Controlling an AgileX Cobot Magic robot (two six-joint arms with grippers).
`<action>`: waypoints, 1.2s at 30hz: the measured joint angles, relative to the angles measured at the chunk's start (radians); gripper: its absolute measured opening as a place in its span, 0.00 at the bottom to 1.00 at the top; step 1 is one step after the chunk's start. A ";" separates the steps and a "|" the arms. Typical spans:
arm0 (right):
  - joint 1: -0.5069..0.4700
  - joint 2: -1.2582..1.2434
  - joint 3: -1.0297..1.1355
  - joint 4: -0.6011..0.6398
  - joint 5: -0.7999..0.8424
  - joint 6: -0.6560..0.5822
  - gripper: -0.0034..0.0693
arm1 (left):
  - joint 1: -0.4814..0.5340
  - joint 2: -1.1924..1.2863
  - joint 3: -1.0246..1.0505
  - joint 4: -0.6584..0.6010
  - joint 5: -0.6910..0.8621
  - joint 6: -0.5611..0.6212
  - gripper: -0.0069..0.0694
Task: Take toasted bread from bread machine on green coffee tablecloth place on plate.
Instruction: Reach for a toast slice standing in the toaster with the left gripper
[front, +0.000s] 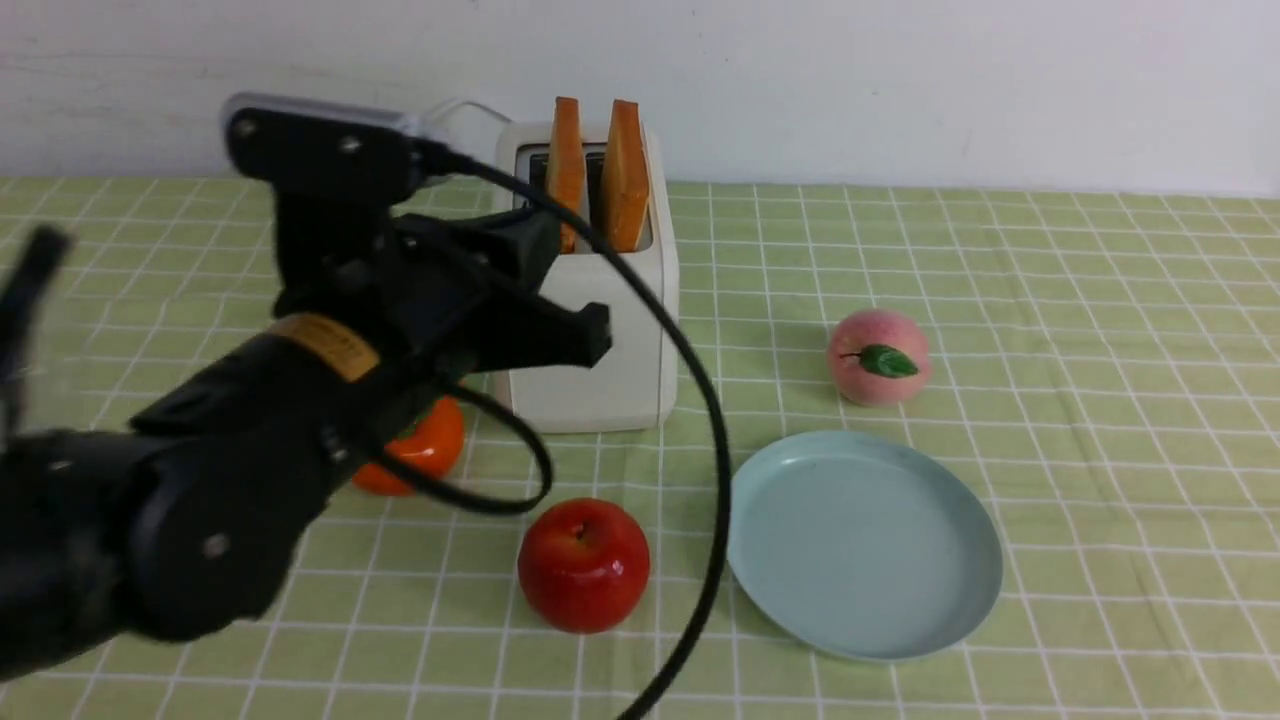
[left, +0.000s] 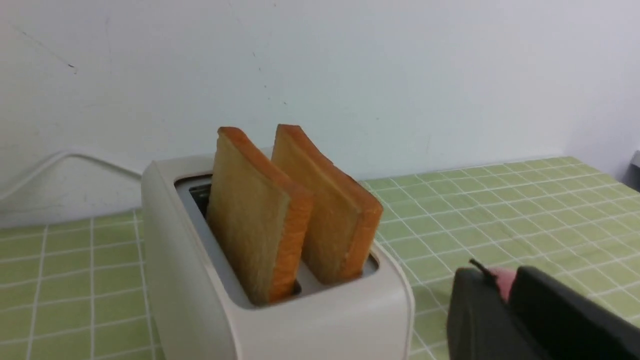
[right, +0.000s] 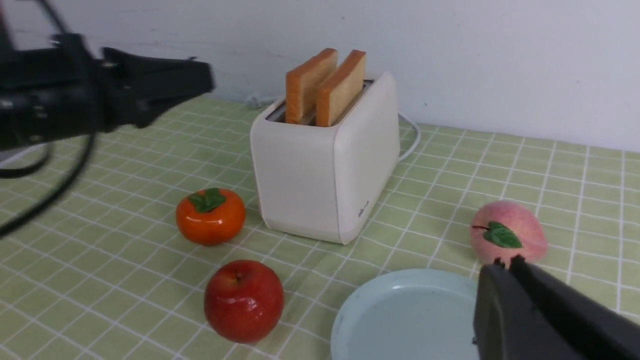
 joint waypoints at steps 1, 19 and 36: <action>0.000 0.000 0.000 0.001 0.000 -0.002 0.05 | -0.001 0.010 -0.006 0.000 -0.005 0.005 0.29; 0.000 0.000 0.000 0.028 0.008 -0.031 0.07 | 0.100 0.434 -0.381 -0.279 -0.119 0.277 0.62; 0.000 0.000 0.000 0.045 -0.001 -0.032 0.08 | 0.128 0.460 -0.440 -0.271 -0.027 0.243 0.31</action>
